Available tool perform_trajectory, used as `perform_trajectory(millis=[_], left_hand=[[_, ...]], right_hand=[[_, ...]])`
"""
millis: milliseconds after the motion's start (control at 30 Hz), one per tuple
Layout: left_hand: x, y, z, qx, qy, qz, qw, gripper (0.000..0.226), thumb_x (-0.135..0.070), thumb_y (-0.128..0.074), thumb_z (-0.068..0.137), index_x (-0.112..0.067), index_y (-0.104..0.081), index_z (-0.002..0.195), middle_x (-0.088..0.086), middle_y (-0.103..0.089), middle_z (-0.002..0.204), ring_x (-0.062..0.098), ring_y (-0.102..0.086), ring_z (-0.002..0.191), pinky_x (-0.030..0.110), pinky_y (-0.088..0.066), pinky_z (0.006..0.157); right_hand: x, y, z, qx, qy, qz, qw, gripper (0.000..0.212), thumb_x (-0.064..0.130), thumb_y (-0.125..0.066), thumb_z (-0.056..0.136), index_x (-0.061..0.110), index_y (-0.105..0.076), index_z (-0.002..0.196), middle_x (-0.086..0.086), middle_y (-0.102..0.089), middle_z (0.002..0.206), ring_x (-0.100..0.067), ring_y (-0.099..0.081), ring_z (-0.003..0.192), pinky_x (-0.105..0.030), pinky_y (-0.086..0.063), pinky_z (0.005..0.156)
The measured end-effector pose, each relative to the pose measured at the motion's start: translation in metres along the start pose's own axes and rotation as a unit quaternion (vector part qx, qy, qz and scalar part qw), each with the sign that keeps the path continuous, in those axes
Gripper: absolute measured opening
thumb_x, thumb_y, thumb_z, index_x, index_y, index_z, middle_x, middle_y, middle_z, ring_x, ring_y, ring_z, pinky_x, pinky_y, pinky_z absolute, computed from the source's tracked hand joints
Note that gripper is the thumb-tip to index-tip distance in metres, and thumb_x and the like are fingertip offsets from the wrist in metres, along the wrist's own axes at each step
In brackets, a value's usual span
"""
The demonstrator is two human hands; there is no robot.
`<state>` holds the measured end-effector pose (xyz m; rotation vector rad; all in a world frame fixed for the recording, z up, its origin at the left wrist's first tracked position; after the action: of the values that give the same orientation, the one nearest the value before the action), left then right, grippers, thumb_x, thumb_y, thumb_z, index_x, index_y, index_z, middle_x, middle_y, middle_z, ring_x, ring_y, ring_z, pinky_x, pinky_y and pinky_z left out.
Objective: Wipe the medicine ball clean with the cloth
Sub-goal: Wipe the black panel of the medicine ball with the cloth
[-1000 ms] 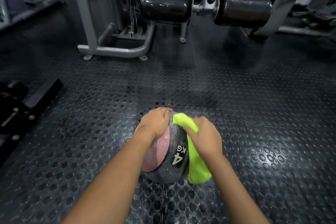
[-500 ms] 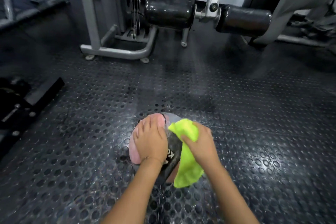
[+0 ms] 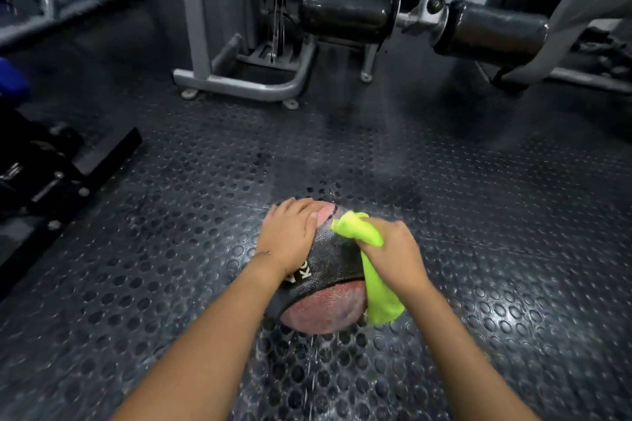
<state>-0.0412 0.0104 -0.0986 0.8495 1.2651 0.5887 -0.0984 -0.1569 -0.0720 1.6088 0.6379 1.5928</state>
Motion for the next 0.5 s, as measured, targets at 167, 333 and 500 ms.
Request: perform_trajectory(millis=[167,333,500], left_hand=[[-0.004,-0.007,-0.011,-0.086,0.215,-0.068,0.970,0.049,-0.033,-0.019,0.097,-0.029,-0.040,0.141,-0.002,-0.037,0.149,0.021,-0.032,0.136,0.037,-0.026,0.109],[0.005,-0.013,-0.016,-0.094,0.177,-0.091,0.975,0.043,-0.025,-0.026,0.100,-0.028,-0.043,0.139,-0.005,-0.037,0.149,0.017,-0.028,0.140,0.038,-0.019,0.117],[0.006,-0.012,-0.013,-0.098,0.174,-0.100,0.975,0.042,-0.025,-0.029,0.099,-0.026,-0.047,0.137,-0.003,-0.041,0.147,0.017,-0.032,0.137,0.037,-0.023,0.115]], right_hand=[[0.022,-0.009,-0.045,-0.024,0.136,-0.007,0.990,0.048,0.014,-0.062,0.061,0.027,-0.066,0.107,0.002,-0.071,0.099,-0.013,-0.046,0.082,-0.031,-0.043,0.070],[0.022,0.001,0.017,-0.004,0.030,-0.048,0.998,0.027,0.027,-0.058,0.084,0.022,-0.064,0.110,-0.010,-0.068,0.101,-0.034,-0.052,0.098,-0.037,-0.042,0.080],[0.041,-0.008,0.003,-0.029,0.051,-0.113,0.992,0.019,0.020,-0.055,0.082,0.023,-0.065,0.099,-0.006,-0.067,0.098,-0.031,-0.049,0.091,-0.037,-0.038,0.074]])
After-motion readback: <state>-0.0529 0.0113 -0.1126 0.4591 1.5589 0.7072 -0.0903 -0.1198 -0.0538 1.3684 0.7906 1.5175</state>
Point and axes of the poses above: each hand's wrist, its own z-axis towards the middle knuckle, its own y-axis out of the back of the hand, x = y × z, the point moved 1 cm from there along z, towards the middle knuckle
